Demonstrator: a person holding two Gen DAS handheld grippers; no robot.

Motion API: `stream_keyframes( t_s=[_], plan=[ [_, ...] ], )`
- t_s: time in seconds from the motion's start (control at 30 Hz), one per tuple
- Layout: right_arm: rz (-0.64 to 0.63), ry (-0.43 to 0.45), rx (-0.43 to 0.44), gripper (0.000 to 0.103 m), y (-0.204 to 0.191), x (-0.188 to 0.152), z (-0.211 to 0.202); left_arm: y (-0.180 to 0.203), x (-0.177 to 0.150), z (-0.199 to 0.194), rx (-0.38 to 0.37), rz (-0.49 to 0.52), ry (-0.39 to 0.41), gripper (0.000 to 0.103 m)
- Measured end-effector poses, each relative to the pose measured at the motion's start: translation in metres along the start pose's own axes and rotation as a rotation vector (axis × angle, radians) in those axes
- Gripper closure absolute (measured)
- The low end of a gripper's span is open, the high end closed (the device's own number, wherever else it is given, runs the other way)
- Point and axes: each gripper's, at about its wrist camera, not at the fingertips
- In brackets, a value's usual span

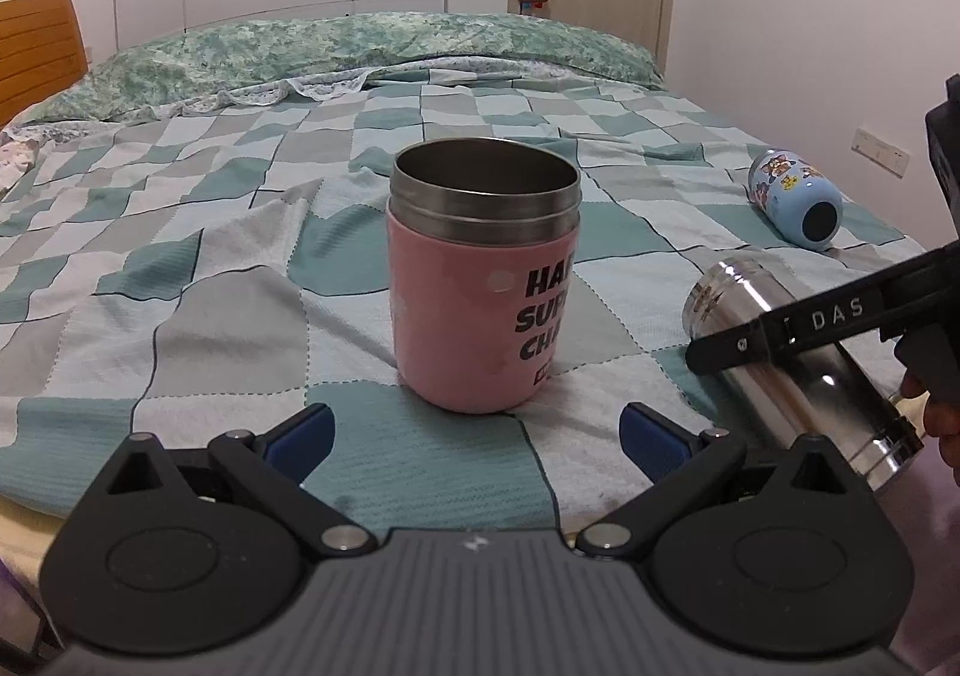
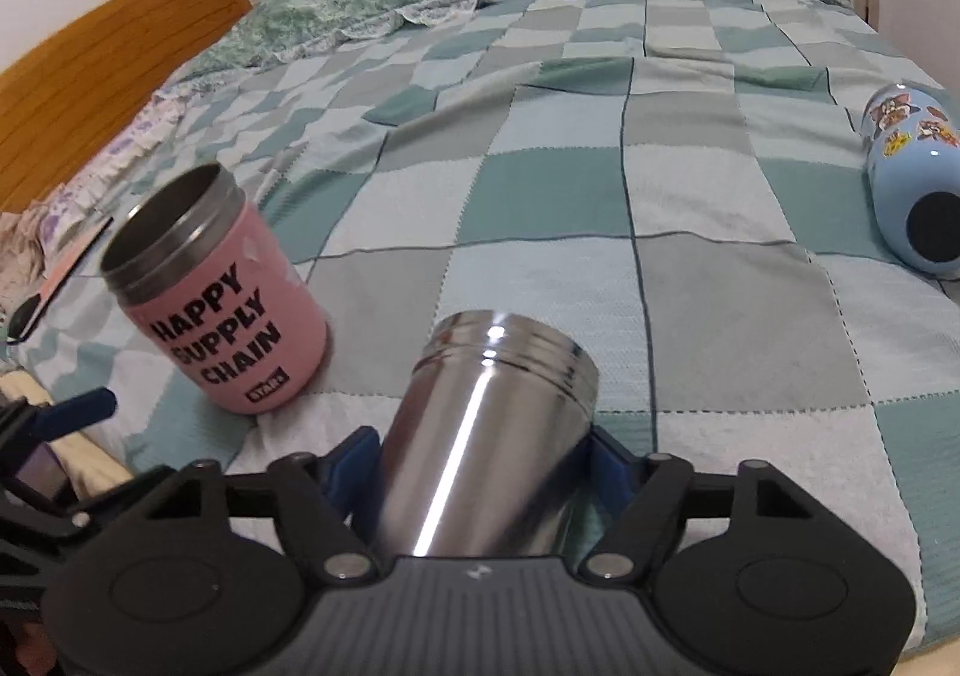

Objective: Flip cup upright
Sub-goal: 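Rotate the thermos upright with the right tool and lower it beside the pink canister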

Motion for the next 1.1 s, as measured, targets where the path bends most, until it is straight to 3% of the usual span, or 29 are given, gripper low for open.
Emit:
stream_keyframes(
  t_s=[0.2,0.5,0.77,1.1],
  plan=[
    [-0.001,0.082,0.038,0.038,-0.004,-0.002,-0.02,0.001,0.002,-0.001,-0.017,-0.001,0.012,0.0],
    [-0.084,0.291,0.101,0.039,-0.014,-0.004,-0.073,0.005,0.005,-0.011,-0.034,-0.015,0.038,0.0],
    [-0.319,0.502,0.013,0.041,-0.043,0.006,-0.083,0.008,0.01,-0.011,-0.008,-0.021,0.052,0.0],
    [-0.478,0.53,-0.069,0.041,-0.064,0.004,-0.048,0.002,0.011,-0.004,0.033,-0.031,0.045,0.0]
  ],
)
Point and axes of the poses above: each gripper's, at about its wrist camera, not at the fingertips, and z roughly the way its jaws point, y to its right, x to its top, and after that the axes turned 8 degrees about x, right-handed
